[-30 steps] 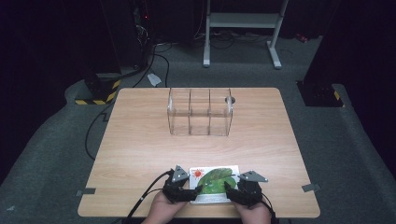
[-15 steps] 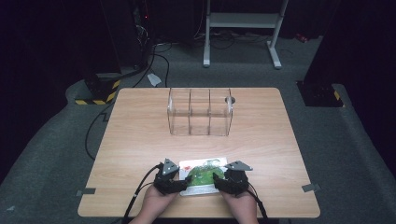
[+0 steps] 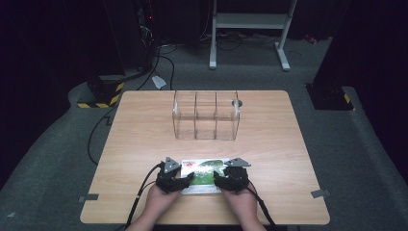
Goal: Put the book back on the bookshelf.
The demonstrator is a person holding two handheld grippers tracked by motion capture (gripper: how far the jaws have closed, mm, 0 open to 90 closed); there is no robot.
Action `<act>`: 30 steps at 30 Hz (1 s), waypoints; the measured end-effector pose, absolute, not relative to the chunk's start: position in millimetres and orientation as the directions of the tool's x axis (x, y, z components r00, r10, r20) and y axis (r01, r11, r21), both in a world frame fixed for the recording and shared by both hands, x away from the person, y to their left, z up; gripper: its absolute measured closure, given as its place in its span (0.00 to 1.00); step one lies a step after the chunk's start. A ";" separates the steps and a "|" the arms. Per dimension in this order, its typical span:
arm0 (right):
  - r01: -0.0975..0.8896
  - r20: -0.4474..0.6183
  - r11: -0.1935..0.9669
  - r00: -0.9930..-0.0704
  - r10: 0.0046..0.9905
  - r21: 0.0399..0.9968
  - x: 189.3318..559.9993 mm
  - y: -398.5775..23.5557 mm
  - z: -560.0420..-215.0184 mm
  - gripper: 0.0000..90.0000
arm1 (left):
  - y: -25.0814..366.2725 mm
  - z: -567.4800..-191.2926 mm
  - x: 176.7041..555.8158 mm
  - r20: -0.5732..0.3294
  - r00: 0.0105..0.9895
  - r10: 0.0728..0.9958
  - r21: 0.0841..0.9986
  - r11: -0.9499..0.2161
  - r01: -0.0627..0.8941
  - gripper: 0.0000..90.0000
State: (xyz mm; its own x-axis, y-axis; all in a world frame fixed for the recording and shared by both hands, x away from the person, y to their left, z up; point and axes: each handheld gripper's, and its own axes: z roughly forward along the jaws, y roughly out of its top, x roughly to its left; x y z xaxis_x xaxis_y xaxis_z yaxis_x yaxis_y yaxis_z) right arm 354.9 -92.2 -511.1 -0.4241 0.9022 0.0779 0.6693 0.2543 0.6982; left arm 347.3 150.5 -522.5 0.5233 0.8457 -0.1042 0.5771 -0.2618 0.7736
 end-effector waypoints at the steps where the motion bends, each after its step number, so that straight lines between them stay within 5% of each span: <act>1: 0.668 0.078 0.253 -0.423 0.903 0.700 356.8 -92.1 -511.2 0.33 | 150.7 -522.8 348.0 -0.105 0.523 0.846 0.775 -0.260 0.576 0.42; 14: 0.666 0.108 0.242 -0.438 0.892 0.706 344.0 -106.6 -512.4 0.34 | 156.6 -520.4 333.9 -0.095 0.527 0.844 0.764 -0.277 0.582 0.41; 30: 0.670 0.164 0.242 -0.482 0.860 0.702 308.9 -119.7 -515.4 0.35 | 156.6 -522.7 316.8 -0.186 0.534 0.825 0.740 -0.240 0.629 0.38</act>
State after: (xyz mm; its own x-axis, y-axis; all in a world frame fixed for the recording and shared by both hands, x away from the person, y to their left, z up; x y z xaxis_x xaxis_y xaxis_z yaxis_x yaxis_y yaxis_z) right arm 308.9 -119.7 -515.4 -0.4823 0.8604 0.1644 0.6701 0.2415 0.7018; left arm 316.8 156.6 -522.7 0.5338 0.8249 -0.1862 0.6288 -0.2399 0.7397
